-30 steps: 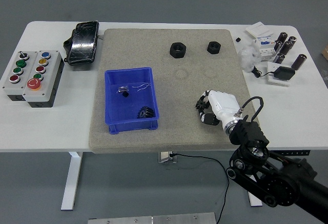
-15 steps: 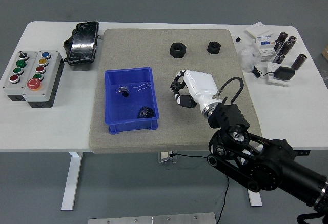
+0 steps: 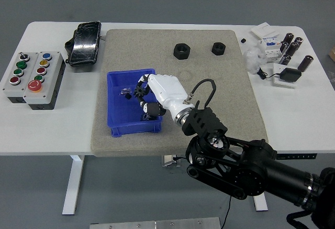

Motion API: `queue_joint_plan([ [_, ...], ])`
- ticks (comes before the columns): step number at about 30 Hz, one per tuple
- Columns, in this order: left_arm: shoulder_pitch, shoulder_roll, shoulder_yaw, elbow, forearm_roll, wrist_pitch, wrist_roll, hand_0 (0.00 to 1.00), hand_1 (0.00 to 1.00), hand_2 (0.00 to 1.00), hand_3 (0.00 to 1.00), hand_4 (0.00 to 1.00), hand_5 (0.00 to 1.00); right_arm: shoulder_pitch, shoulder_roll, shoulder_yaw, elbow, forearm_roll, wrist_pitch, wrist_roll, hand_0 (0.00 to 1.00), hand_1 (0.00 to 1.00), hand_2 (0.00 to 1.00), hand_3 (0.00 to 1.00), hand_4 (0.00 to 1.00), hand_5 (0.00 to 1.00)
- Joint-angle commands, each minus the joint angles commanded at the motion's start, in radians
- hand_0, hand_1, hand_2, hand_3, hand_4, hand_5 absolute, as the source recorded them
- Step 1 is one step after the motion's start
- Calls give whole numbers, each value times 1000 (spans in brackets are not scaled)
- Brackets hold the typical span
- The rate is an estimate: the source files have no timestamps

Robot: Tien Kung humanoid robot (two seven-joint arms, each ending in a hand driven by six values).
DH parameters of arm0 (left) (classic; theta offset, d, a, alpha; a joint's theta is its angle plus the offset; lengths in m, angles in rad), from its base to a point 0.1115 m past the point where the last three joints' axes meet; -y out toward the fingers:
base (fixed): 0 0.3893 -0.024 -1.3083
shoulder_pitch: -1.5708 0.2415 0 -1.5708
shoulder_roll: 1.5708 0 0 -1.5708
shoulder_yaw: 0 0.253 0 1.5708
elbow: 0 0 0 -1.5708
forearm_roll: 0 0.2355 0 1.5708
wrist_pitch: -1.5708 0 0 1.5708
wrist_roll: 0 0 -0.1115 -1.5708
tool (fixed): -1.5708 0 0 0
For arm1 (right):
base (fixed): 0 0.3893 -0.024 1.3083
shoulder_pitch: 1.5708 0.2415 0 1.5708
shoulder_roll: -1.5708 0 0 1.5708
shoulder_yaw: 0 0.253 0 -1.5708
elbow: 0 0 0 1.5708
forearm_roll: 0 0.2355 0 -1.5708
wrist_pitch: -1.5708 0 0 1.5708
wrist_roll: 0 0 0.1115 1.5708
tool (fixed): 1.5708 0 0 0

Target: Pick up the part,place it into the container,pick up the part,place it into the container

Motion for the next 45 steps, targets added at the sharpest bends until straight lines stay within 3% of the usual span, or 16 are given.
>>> queue_joint_plan([
  [3,0,-1,-2,0,3,-1,0,665,632,554,608,700,409,0,3,-8,-7,-5,20,6,568,674,709,687,568,258],
  [4,-1,-1,-3,0,5,-1,0,665,631,554,609,700,410,0,4,-11,-9,-8,25,6,754,816,854,822,714,382],
  [15,-1,-2,-3,0,7,-2,0,664,630,555,609,700,411,-10,5,-4,-10,-30,17,-2,765,823,854,841,745,388],
  [19,-2,-3,-1,0,6,-3,-1,664,630,555,608,700,411,-21,-5,42,0,-39,6,1,762,815,836,820,759,397],
  [23,-1,-3,2,0,3,-3,-3,664,630,555,608,700,411,-55,-37,123,27,-16,-40,31,735,786,796,767,755,390],
  [29,5,-5,6,0,-3,-2,-4,665,630,553,607,703,412,-153,-102,282,78,71,-123,128,703,750,768,734,744,370],
  [35,9,-8,14,0,-15,1,-6,665,630,553,606,705,413,-277,-158,469,128,220,-193,275,700,737,753,711,738,352],
  [45,16,-5,28,0,-39,4,-14,664,629,553,606,705,410,-468,-196,739,139,517,-177,528,698,736,748,709,747,353],
])
